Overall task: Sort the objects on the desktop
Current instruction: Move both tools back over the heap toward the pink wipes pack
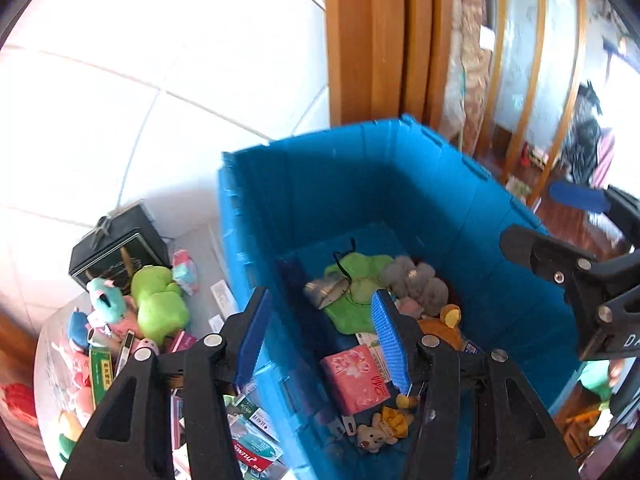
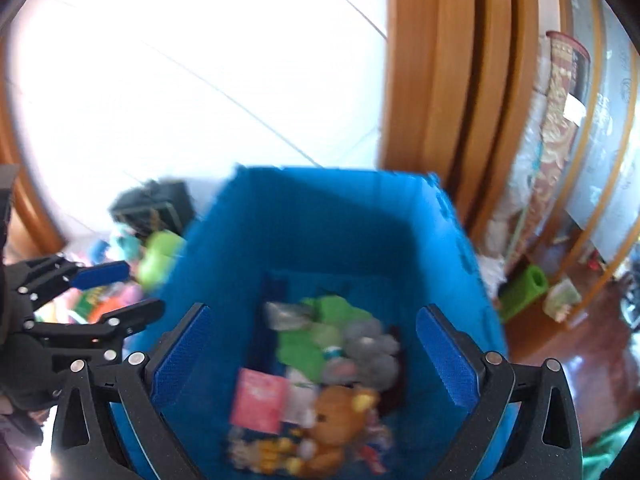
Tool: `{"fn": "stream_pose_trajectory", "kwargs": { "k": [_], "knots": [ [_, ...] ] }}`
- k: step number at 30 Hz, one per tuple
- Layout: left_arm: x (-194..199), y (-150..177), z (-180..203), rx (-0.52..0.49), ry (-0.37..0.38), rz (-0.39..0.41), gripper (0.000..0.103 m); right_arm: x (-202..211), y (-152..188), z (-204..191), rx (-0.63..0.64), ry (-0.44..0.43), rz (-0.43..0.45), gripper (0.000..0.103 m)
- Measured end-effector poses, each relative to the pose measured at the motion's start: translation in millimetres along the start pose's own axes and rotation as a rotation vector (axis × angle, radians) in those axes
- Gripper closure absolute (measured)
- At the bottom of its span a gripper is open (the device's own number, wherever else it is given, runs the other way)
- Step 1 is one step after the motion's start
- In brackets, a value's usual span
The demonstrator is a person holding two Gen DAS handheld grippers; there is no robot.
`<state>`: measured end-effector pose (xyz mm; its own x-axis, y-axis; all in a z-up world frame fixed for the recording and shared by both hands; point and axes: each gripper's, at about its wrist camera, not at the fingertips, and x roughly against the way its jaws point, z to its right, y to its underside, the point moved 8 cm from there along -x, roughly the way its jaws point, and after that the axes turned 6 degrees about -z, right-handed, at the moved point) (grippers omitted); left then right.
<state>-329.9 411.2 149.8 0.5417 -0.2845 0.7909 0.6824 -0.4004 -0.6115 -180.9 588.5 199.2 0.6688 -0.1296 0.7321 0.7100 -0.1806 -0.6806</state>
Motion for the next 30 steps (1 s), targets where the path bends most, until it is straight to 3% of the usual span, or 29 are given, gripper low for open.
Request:
{"fn": "stream_pose_trajectory", "kwargs": {
  "k": [7,13,15,23,26,30],
  "knots": [
    [62.0,65.4,-84.0,0.126,-0.086,0.177,0.051,33.0,22.1,-87.3,0.014,-0.11,0.16,0.0],
    [91.1,144.3,-182.8,0.264,-0.106,0.267,0.051,39.5,47.7,-171.0,0.019,-0.247,0.272,0.0],
    [98.4,174.2,-215.1,0.297,-0.154,0.287,0.051,32.1,57.1,-200.0,0.038,-0.267,0.275,0.0],
    [97.8,307.4,-342.2,0.448,-0.348,0.163,0.051,-25.4,113.6,-316.8,0.141,-0.365,0.15,0.0],
    [92.0,361.8,-376.0,0.5,-0.433,0.103,0.051,-50.6,139.9,-337.5,0.133,-0.377,0.079,0.0],
    [70.3,440.4,-403.0,0.591,-0.468,-0.017,0.051,-91.1,176.2,-346.4,0.116,-0.331,-0.01,0.0]
  ]
}}
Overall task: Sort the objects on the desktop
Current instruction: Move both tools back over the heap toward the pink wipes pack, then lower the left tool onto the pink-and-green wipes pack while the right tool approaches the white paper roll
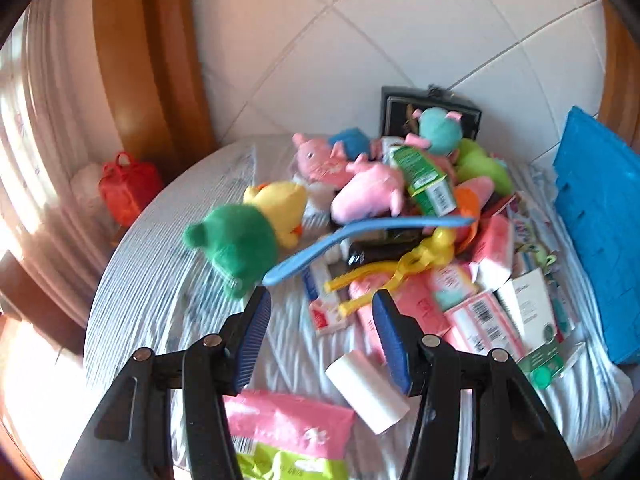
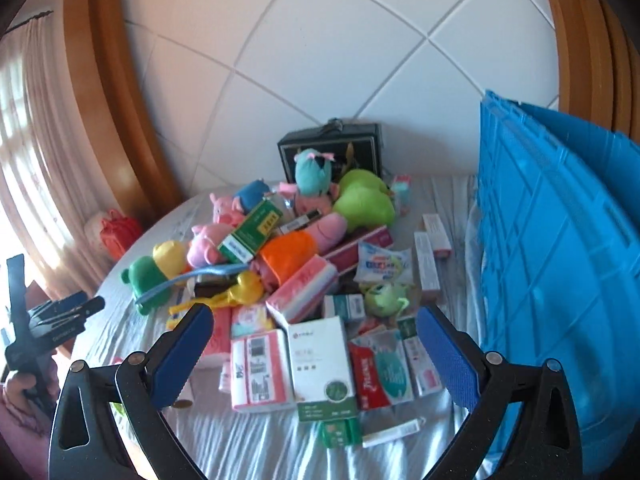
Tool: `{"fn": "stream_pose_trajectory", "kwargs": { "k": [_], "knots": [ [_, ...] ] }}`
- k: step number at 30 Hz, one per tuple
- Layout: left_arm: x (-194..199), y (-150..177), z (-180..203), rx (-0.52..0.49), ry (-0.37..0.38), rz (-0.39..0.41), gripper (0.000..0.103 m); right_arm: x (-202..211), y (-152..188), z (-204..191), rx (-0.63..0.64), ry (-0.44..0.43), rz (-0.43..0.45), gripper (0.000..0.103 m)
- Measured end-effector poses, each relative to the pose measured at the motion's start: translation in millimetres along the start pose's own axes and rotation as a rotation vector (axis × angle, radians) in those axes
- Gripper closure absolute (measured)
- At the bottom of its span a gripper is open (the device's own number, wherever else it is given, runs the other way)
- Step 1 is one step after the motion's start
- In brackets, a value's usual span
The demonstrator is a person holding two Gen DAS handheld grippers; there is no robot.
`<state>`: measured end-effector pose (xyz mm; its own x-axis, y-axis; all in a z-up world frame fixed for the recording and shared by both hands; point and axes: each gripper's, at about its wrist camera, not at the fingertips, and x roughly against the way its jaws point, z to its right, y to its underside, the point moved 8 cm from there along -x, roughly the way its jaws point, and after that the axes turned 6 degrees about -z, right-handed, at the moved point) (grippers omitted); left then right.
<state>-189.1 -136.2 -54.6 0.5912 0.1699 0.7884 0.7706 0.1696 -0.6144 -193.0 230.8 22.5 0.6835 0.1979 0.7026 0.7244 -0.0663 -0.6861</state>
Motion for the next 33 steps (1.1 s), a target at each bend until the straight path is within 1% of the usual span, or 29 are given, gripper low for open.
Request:
{"fn": "stream_pose_trajectory", "kwargs": {
  "k": [3,5,7,10,12,15,17,20,22,24,27,30,33],
  "knots": [
    [-26.9,51.9,-21.2,0.027,-0.016,-0.115,0.051,-31.3,32.0,9.4,-0.032,0.042,-0.085,0.0],
    [-43.3,86.4,-25.4,0.031,-0.009,-0.194,0.051,-48.5,57.0,15.5,-0.054,0.058,-0.149,0.0],
    [-58.5,112.5,-24.5,0.044,0.003,-0.263,0.051,-65.0,81.3,23.1,-0.074,0.091,-0.208,0.0],
    [-71.1,140.9,-26.8,0.089,0.034,-0.331,0.051,-85.8,119.3,33.0,-0.117,0.116,-0.311,0.0],
    [-71.6,150.2,-30.4,0.125,0.049,-0.356,0.051,-93.2,137.6,36.3,-0.139,0.119,-0.359,0.0],
    [-63.4,160.1,-39.5,0.165,0.066,-0.367,0.051,-94.8,150.5,34.2,-0.125,0.124,-0.394,0.0],
    [-61.7,173.4,-46.3,0.175,0.062,-0.405,0.051,-97.0,150.9,27.8,-0.088,0.118,-0.408,0.0],
    [-67.0,190.1,-63.0,0.201,-0.001,-0.449,0.051,-103.9,145.1,13.8,-0.04,0.089,-0.414,0.0],
    [-73.8,193.9,-72.8,0.223,-0.037,-0.466,0.051,-109.0,137.2,-1.2,-0.003,0.057,-0.412,0.0],
    [-81.1,189.2,-81.1,0.218,-0.088,-0.454,0.051,-114.8,129.2,-20.5,0.047,0.024,-0.407,0.0],
    [-95.3,168.0,-91.0,0.185,-0.135,-0.398,0.051,-125.0,119.7,-51.3,0.117,-0.02,-0.405,0.0],
    [-109.8,141.8,-106.1,0.184,-0.185,-0.367,0.051,-134.3,114.8,-81.8,0.171,-0.068,-0.416,0.0],
    [-117.9,120.0,-118.6,0.214,-0.203,-0.364,0.051,-140.4,108.8,-109.4,0.225,-0.103,-0.41,0.0]
  ]
}}
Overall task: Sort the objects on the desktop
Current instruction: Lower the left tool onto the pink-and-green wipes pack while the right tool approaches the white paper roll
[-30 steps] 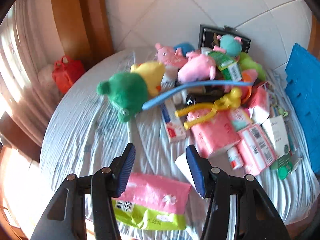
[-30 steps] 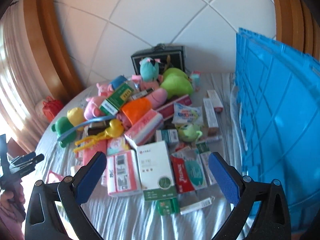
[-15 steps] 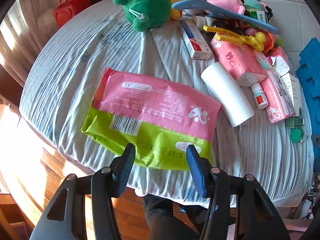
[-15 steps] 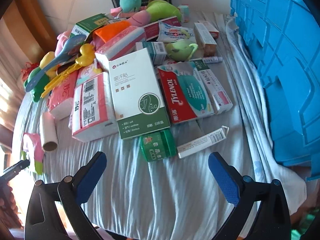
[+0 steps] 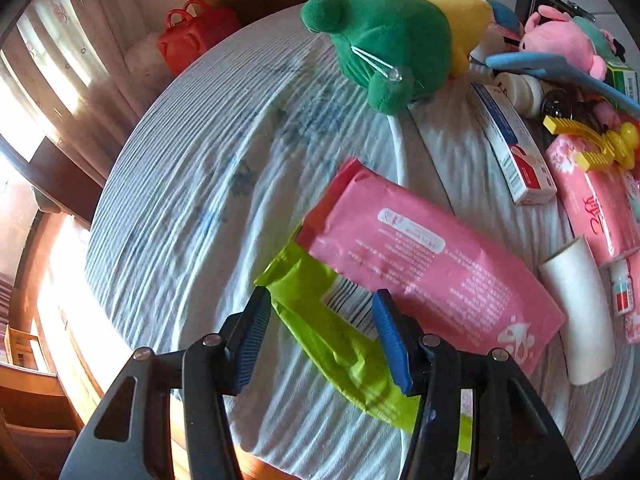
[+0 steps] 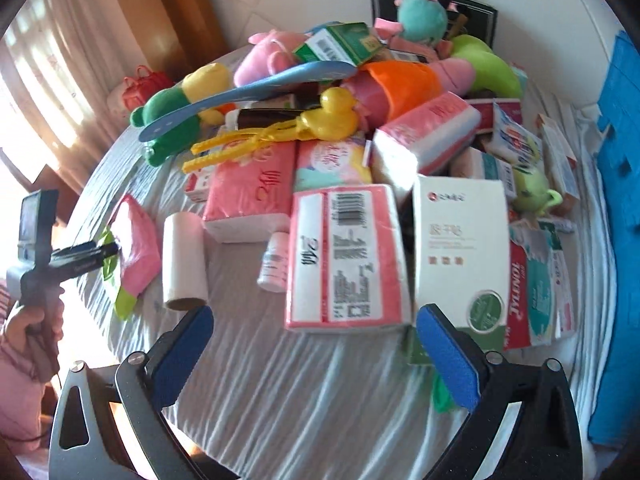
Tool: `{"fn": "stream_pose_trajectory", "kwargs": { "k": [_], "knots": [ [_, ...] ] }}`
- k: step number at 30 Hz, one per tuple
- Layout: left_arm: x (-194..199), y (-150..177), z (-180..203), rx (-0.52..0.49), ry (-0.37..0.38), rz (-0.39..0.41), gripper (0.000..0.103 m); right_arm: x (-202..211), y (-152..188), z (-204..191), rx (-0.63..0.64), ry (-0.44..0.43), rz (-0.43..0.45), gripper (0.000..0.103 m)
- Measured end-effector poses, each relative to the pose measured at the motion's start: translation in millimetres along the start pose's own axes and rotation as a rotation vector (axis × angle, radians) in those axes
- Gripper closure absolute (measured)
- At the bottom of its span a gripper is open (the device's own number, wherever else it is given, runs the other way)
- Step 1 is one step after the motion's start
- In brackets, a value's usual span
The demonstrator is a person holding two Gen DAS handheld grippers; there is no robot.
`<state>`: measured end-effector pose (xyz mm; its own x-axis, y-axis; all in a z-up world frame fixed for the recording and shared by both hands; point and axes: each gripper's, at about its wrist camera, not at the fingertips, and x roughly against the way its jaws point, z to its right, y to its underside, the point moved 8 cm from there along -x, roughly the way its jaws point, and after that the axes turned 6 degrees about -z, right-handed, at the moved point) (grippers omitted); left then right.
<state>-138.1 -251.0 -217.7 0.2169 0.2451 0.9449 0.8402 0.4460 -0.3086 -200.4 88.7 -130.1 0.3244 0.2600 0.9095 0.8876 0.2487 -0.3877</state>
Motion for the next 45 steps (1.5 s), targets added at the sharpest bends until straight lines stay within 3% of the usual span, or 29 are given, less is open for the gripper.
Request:
{"fn": "stream_pose_trajectory", "kwargs": {
  "k": [3,6,12,14,16,19,23,30,32,34,35,39,42,45],
  "knots": [
    [27.5,-7.1,0.7,0.077,0.07,0.031,0.051,-7.0,-12.2,-22.2,0.06,-0.005,-0.002,0.0],
    [39.7,-4.7,19.3,0.166,0.183,-0.011,0.051,-13.6,-17.9,-36.7,0.082,-0.029,-0.003,0.0],
    [13.6,-0.7,55.0,0.35,0.211,-0.151,0.051,-33.4,-21.4,-46.2,0.092,-0.041,-0.056,0.0],
    [-1.4,7.8,65.5,0.298,0.148,-0.193,0.05,-38.3,-21.4,-47.4,0.092,-0.042,-0.07,0.0],
    [-0.9,18.1,66.2,0.237,0.089,-0.159,0.033,-41.1,-20.8,-50.5,0.102,-0.042,-0.078,0.0],
    [1.6,40.5,51.6,0.223,0.107,-0.154,0.03,-46.3,-17.5,-59.8,0.129,-0.055,-0.096,0.0],
    [6.2,57.1,33.9,0.11,0.057,-0.127,0.029,-59.7,-15.0,-79.1,0.155,-0.079,-0.135,0.0],
    [-5.3,52.2,14.6,0.177,0.103,-0.154,0.018,-84.5,-22.6,-116.6,0.183,-0.112,-0.212,0.001],
    [-9.2,47.5,19.3,0.146,0.079,-0.146,0.016,-91.5,-27.4,-123.1,0.196,-0.093,-0.228,0.012],
    [-9.2,43.5,23.4,0.115,0.083,-0.131,0.018,-99.5,-29.7,-128.9,0.203,-0.077,-0.249,0.043],
    [-8.5,42.4,24.7,0.105,0.094,-0.124,0.02,-104.9,-29.7,-131.3,0.206,-0.065,-0.265,0.047],
    [-1.2,42.6,30.9,0.042,0.107,-0.085,0.033,-122.8,-24.3,-138.8,0.208,-0.056,-0.311,0.048],
    [-3.8,36.6,30.8,0.014,0.102,-0.065,0.03,-134.2,-20.7,-141.8,0.209,-0.043,-0.334,0.048],
    [-7.4,32.5,28.9,0.0,0.083,-0.047,0.027,-136.8,-23.0,-143.9,0.225,-0.013,-0.318,0.057]
  ]
}}
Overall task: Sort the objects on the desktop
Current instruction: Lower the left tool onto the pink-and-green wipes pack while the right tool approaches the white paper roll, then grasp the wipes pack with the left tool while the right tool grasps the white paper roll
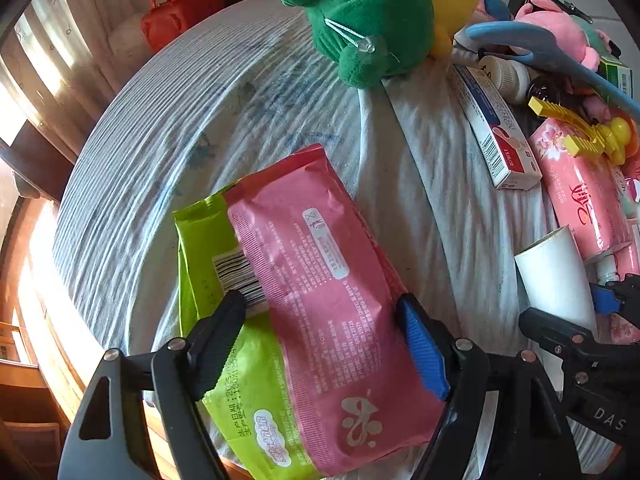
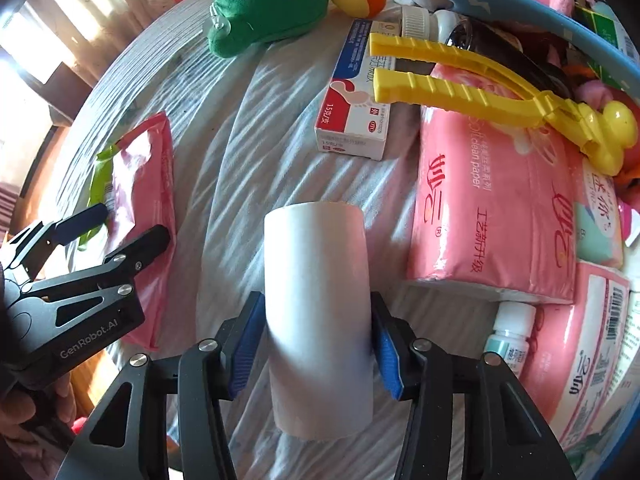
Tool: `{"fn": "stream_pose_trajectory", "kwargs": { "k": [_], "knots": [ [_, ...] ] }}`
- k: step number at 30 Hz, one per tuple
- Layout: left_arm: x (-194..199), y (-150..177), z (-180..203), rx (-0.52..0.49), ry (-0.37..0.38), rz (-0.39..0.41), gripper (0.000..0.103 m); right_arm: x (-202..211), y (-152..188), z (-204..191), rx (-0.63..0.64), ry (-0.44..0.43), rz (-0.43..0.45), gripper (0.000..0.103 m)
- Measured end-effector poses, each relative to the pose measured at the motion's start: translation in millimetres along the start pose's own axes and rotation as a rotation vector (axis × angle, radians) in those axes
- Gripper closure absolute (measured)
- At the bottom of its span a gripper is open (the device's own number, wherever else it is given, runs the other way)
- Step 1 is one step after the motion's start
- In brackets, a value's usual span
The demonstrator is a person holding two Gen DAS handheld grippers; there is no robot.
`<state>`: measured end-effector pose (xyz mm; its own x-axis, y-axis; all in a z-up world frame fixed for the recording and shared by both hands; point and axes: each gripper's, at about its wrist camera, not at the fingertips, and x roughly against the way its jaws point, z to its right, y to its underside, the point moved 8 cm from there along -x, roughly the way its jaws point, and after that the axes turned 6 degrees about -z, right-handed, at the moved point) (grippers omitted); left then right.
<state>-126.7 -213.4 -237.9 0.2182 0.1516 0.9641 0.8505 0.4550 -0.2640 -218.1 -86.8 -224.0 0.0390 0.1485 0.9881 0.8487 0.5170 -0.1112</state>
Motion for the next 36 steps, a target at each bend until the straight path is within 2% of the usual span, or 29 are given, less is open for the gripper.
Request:
{"fn": "stream_pose_trajectory", "kwargs": {
  "k": [2,3,4,5,8,9,12,14,15,16,17,18,22,24,26,27,30,32,33,34,36],
  "knots": [
    [3.7,-3.0,-3.4,-0.01,0.036,0.016,0.044,1.5,-1.3,-2.2,-0.002,-0.006,0.002,0.057],
    [8.2,-3.3,-2.4,-0.011,0.061,0.026,0.063,2.9,-1.2,-3.7,-0.002,-0.014,0.006,0.057],
    [14.0,-5.8,-1.4,-0.017,0.081,0.036,0.087,5.1,-1.1,-5.6,-0.002,-0.023,0.014,0.057],
    [21.4,-7.4,1.4,-0.033,0.081,0.049,0.092,8.1,-1.2,-7.8,0.0,-0.031,0.021,0.057],
    [34.0,-7.9,1.3,-0.049,0.103,0.072,0.095,20.3,-4.8,-15.3,0.014,-0.056,0.052,0.057],
    [38.1,-9.2,-0.6,-0.037,0.127,0.082,0.095,24.4,-6.2,-16.9,0.024,-0.058,0.061,0.057],
    [59.9,-10.9,-21.3,0.03,0.119,0.152,0.095,33.7,-9.5,-20.6,0.042,-0.045,0.087,0.057],
    [66.6,-15.7,-32.2,0.059,0.14,0.138,0.087,35.4,-11.3,-19.0,0.043,-0.041,0.092,0.057],
    [65.7,-19.4,-37.7,0.075,0.152,0.123,0.064,34.7,-11.9,-17.6,0.04,-0.042,0.09,0.057],
    [66.0,-16.6,-40.4,0.095,0.158,0.117,0.032,32.8,-11.8,-16.7,0.039,-0.046,0.084,0.057],
    [65.2,-15.8,-44.0,0.119,0.165,0.122,0.022,30.9,-11.6,-15.6,0.036,-0.05,0.078,0.057],
    [64.6,-13.7,-44.0,0.14,0.174,0.131,0.018,26.1,-13.5,-17.0,0.033,-0.053,0.071,0.057],
    [38.5,-9.0,-32.3,0.154,0.134,0.083,0.018,11.7,-11.1,-17.9,0.036,-0.058,0.037,0.057],
    [15.8,-5.5,-32.5,0.173,0.081,0.021,0.018,7.3,-8.5,-17.6,0.04,-0.059,0.023,0.057],
    [-6.4,0.8,-34.5,0.191,0.063,-0.04,0.017,2.8,-8.2,-19.1,0.048,-0.056,0.014,0.057],
    [-12.3,1.5,-33.7,0.198,0.082,-0.04,0.007,0.8,-7.6,-19.6,0.051,-0.055,0.009,0.057],
    [-17.0,0.0,-28.9,0.168,0.032,-0.031,0.001,-0.9,-8.5,-21.5,0.066,-0.05,0.015,0.056],
    [-18.2,-1.5,-30.2,0.179,0.037,-0.034,0.001,-0.4,-8.9,-19.9,0.053,-0.052,0.013,0.044],
    [-18.5,-1.6,-30.2,0.173,0.037,-0.041,0.001,0.4,-8.3,-18.2,0.05,-0.038,0.014,0.032],
    [-18.7,-0.7,-30.2,0.162,0.04,-0.055,0.001,1.4,-6.8,-16.2,0.047,-0.014,0.012,0.027],
    [-18.6,5.9,-32.2,0.16,0.045,-0.106,0.001,3.7,-1.9,-15.1,0.045,-0.005,0.009,0.027]
  ]
}}
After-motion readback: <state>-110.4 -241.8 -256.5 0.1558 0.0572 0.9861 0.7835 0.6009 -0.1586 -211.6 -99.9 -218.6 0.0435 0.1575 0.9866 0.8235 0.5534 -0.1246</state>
